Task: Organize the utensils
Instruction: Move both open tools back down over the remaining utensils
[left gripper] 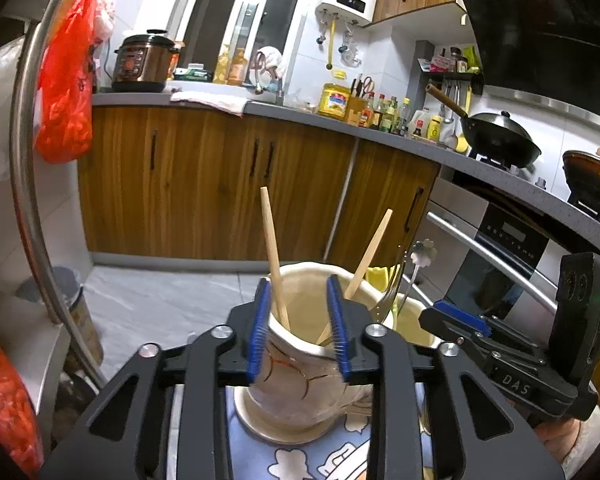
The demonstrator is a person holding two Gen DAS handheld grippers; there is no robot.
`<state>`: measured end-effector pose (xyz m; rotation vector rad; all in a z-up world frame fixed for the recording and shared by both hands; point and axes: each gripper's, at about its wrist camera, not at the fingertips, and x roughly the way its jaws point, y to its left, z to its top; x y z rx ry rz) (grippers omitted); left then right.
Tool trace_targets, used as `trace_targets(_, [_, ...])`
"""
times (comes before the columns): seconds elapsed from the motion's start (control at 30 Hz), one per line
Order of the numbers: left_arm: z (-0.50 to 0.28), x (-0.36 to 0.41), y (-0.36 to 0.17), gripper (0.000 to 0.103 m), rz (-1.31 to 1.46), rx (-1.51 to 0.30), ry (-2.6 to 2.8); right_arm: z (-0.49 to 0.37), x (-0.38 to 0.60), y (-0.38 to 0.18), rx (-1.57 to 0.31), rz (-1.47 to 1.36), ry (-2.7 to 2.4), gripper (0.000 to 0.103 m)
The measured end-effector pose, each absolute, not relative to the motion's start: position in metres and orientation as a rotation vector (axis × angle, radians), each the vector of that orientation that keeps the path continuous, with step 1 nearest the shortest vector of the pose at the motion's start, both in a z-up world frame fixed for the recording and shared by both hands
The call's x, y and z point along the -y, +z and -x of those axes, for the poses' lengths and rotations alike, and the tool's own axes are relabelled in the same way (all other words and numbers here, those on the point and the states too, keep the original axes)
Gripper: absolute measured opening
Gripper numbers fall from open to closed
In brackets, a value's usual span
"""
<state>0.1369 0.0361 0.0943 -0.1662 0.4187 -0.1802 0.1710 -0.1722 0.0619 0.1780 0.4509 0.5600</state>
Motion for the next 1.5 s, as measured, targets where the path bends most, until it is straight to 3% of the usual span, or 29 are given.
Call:
trace_targets(0.13, [-0.130, -0.038, 0.099, 0.045, 0.168, -0.417, -0.169, -0.167, 0.176, 0.066, -0.456, -0.186, 0.554, 0.046])
trace_targets(0.4, [-0.103, -0.032, 0.106, 0.078, 0.120, -0.419, -0.119, -0.147, 0.191, 0.079, -0.450, -0.195, 0.540, 0.072])
trace_targets(0.57, [-0.084, -0.030, 0.107, 0.090, 0.098, -0.428, -0.087, -0.131, 0.203, 0.083, -0.467, -0.192, 0.522, 0.090])
trace_targets(0.67, [-0.074, -0.029, 0.106, 0.092, 0.102, -0.437, -0.078, -0.121, 0.209, 0.086, -0.461, -0.183, 0.504, 0.097])
trace_targets(1.5, [-0.029, 0.011, 0.088, 0.094, 0.015, -0.517, -0.133, -0.072, 0.254, 0.064, -0.571, -0.176, 0.354, 0.097])
